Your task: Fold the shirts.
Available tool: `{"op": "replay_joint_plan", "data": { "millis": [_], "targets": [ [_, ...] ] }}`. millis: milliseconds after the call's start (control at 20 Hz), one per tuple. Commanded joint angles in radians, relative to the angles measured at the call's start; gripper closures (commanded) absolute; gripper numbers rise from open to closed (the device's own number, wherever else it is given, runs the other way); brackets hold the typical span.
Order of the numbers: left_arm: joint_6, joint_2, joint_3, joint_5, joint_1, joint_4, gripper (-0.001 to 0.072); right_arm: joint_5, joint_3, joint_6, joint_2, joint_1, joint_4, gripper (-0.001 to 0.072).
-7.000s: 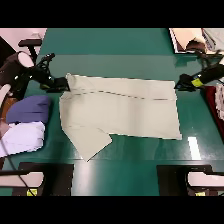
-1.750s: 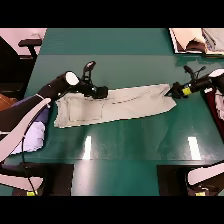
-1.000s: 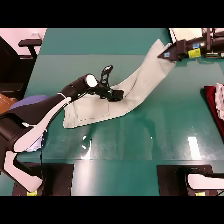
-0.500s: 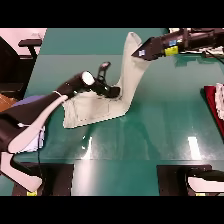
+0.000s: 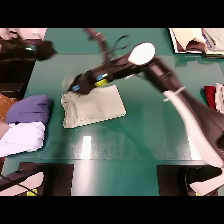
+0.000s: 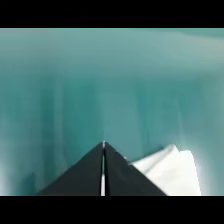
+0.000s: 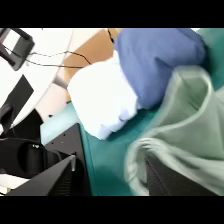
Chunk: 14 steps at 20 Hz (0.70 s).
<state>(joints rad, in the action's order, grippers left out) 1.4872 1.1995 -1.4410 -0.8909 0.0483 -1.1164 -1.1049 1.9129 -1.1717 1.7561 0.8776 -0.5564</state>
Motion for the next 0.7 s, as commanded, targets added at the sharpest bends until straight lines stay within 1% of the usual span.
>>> {"op": "replay_joint_plan", "data": {
  "millis": [0, 100, 250, 400, 450, 550, 650],
  "targets": [
    [-0.004, -0.118, -0.002, -0.026, 0.133, -0.033, 0.0686, -0.042, 0.137, 0.037, 0.148, 0.078, 0.027, 0.0212],
    [-0.005, -0.122, -0.002, -0.051, 0.143, -0.034, 0.0687, -0.124, 0.118, 0.011, 0.142, 0.026, -0.027, 0.0289],
    [-0.025, -0.12, -0.002, -0.083, 0.143, -0.032, 0.0686, -0.149, -0.061, -0.032, 0.046, -0.117, -0.159, 0.0289],
    [-0.029, -0.12, -0.002, -0.093, 0.142, -0.028, 0.0686, -0.144, -0.257, -0.136, -0.05, -0.297, -0.335, 0.0288],
    [-0.029, -0.12, -0.002, -0.098, 0.142, -0.028, 0.0686, -0.143, -0.312, -0.16, -0.069, -0.354, -0.362, 0.0274],
    [-0.029, -0.119, -0.002, -0.096, 0.142, -0.023, 0.0686, -0.139, -0.397, -0.183, -0.076, -0.461, -0.338, 0.0093],
    [-0.029, -0.118, 0.0, -0.096, 0.142, -0.018, 0.0686, -0.124, -0.457, -0.192, -0.054, -0.523, -0.268, 0.009]
  ]
}}
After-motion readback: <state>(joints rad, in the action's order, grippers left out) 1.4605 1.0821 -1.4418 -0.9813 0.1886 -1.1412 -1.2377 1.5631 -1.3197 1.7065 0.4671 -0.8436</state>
